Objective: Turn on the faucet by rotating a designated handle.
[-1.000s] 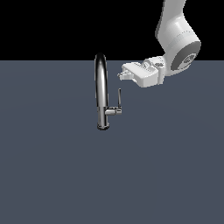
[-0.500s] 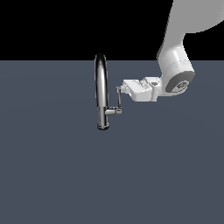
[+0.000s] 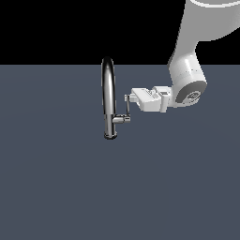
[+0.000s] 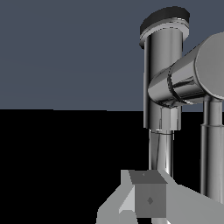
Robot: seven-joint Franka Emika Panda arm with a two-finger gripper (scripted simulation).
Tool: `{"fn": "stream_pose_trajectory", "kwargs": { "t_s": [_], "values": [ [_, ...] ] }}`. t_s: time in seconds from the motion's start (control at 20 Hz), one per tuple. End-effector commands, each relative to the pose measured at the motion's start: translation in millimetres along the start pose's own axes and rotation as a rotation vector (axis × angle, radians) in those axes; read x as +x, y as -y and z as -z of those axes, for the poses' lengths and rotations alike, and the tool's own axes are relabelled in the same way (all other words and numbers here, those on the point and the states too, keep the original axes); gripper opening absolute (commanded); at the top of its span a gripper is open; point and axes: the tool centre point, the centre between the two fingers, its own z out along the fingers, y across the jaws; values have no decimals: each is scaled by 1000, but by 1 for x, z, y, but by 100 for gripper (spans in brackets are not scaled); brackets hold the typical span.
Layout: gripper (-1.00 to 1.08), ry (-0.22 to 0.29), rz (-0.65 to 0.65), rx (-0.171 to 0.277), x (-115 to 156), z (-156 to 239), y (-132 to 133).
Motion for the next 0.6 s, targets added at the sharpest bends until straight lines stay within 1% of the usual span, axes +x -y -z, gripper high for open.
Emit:
{"fn": "stream_pose_trajectory", "kwargs": {
  "t_s": [0.0, 0.55],
  "values": [
    [-100, 0, 0, 1, -1, 0, -4],
    [-100, 0, 0, 1, -4, 0, -31]
  ]
}}
